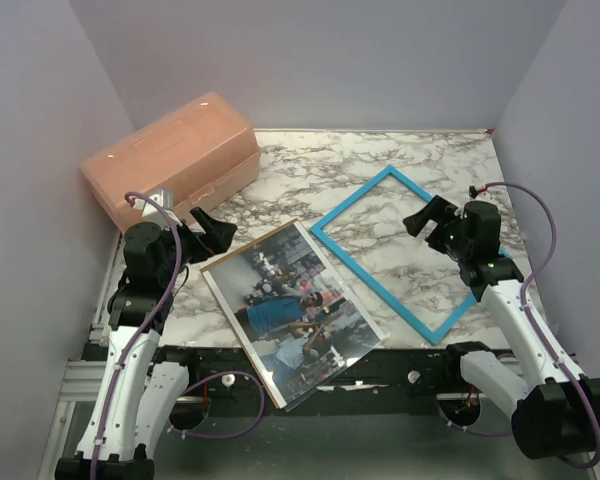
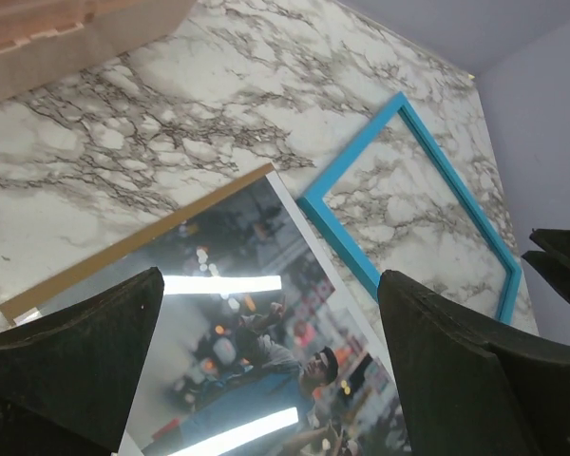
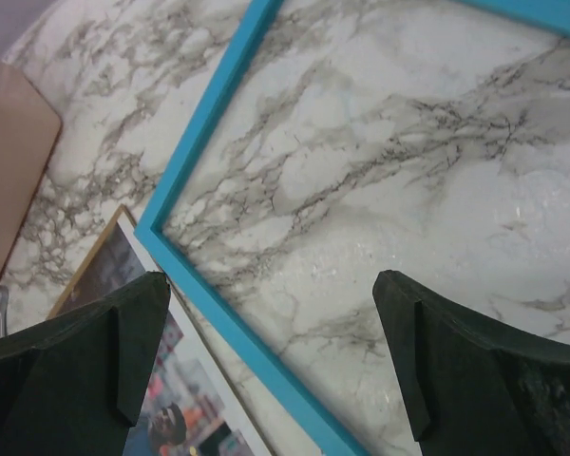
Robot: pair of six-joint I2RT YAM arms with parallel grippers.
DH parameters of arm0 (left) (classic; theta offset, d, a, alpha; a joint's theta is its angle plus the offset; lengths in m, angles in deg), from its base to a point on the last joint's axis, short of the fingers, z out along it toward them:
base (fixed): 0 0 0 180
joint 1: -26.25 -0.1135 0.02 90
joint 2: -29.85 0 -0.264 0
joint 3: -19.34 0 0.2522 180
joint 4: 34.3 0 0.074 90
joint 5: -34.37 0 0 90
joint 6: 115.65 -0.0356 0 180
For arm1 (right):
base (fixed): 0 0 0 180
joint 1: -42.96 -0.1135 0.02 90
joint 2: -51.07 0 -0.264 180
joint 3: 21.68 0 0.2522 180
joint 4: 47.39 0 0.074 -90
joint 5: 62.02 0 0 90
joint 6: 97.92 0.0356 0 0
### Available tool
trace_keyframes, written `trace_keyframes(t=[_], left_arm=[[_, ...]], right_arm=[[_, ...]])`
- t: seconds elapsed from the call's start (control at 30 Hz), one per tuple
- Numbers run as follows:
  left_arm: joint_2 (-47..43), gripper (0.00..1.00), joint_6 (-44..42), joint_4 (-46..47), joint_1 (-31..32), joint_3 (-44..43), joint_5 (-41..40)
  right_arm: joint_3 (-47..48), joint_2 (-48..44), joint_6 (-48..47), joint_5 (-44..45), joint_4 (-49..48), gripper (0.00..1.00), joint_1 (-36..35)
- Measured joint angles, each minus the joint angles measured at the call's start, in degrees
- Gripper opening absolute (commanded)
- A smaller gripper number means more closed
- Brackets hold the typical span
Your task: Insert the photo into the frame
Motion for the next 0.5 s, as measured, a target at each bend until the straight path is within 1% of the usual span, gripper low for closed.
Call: trace_keyframes(t=[0.13, 0.27, 0.4, 0.5], left_arm=[[0.70, 0.98, 0.39, -2.56, -0.04, -0.20, 3.48], [3.41, 0.98, 1.01, -3.63, -0.04, -0.63, 5.55], [10.32, 0.98, 1.81, -3.96, -0.04, -2.51, 8.96], [13.29, 0.99, 2.19, -4.22, -0.04, -2.75, 11.39]], right_arm=[[1.05, -0.22, -0.20, -2.40, 6.67, 1.00, 0.00], [2.23, 0.81, -1.27, -5.40, 9.75, 1.00, 0.00], [3.98, 5.68, -2.95, -8.07, 10.69, 1.00, -0.37], [4.79, 9.75, -4.11, -8.22, 11.67, 1.00, -2.51]])
